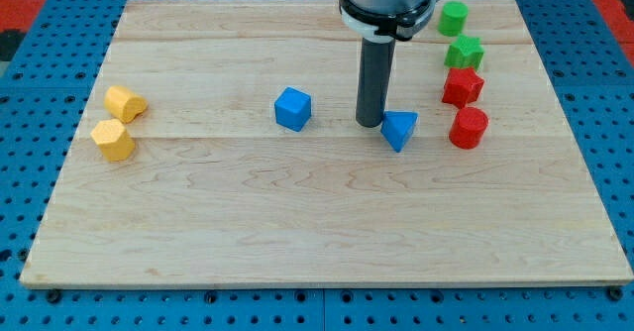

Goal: Move the blue cube to the top left

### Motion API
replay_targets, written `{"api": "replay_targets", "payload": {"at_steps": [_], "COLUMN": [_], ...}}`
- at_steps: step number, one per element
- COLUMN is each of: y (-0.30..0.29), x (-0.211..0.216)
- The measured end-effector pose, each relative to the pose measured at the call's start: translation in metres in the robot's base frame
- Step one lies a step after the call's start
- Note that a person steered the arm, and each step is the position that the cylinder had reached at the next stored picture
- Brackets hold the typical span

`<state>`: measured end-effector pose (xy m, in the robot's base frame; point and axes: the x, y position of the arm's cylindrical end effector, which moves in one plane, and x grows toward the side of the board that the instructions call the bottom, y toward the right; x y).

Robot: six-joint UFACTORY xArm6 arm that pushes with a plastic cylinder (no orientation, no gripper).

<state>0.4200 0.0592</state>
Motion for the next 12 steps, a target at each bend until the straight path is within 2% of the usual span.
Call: {"api": "replay_targets", "payload": {"at_steps": [2,4,6,9,12], "y": [-0.067,-0.07,-0.091,-0.091,-0.135], "x": [-0.007,0.013,0.016,0.02,0.017]}}
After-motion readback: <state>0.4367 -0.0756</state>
